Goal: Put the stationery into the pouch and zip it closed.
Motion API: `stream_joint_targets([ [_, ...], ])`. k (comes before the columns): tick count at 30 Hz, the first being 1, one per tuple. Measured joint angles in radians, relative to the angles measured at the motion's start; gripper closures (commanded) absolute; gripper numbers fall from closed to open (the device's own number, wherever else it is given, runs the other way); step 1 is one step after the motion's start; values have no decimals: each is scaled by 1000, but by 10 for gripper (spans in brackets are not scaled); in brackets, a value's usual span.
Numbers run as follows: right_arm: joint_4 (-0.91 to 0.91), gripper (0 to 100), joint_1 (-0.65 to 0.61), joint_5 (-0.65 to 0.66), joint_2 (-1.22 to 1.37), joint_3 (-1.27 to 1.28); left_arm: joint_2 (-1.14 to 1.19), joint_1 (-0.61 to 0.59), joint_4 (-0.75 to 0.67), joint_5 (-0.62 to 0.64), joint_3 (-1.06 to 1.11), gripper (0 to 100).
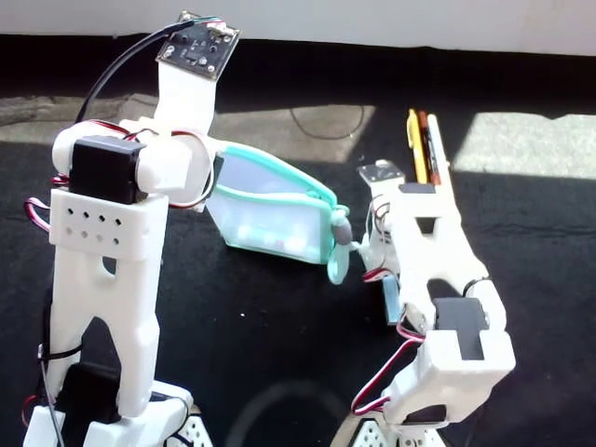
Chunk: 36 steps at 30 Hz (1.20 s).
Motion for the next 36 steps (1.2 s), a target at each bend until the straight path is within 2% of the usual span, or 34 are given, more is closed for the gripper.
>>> stream_joint_targets([
  [5, 2, 887, 0, 0, 71, -26, 0, 0, 0, 0, 0, 991],
  [9, -6, 998, 2, 0, 75, -28, 0, 0, 0, 0, 0, 991],
  [12, -6, 994, 18, 0, 3, -26, 0, 0, 0, 0, 0, 991],
  [15, 3, 993, 14, 0, -129, -23, 0, 0, 0, 0, 0, 991],
  [24, 55, 993, 8, -20, -802, -26, 0, 0, 0, 0, 0, 991],
  [28, -8, 993, -43, -173, -1059, -87, 0, 0, 0, 0, 0, 991],
  [31, -106, 993, -104, -267, -1158, -140, 0, 0, 0, 0, 0, 991],
  [36, -230, 993, -281, -298, -1180, -216, 0, 0, 0, 0, 0, 991],
])
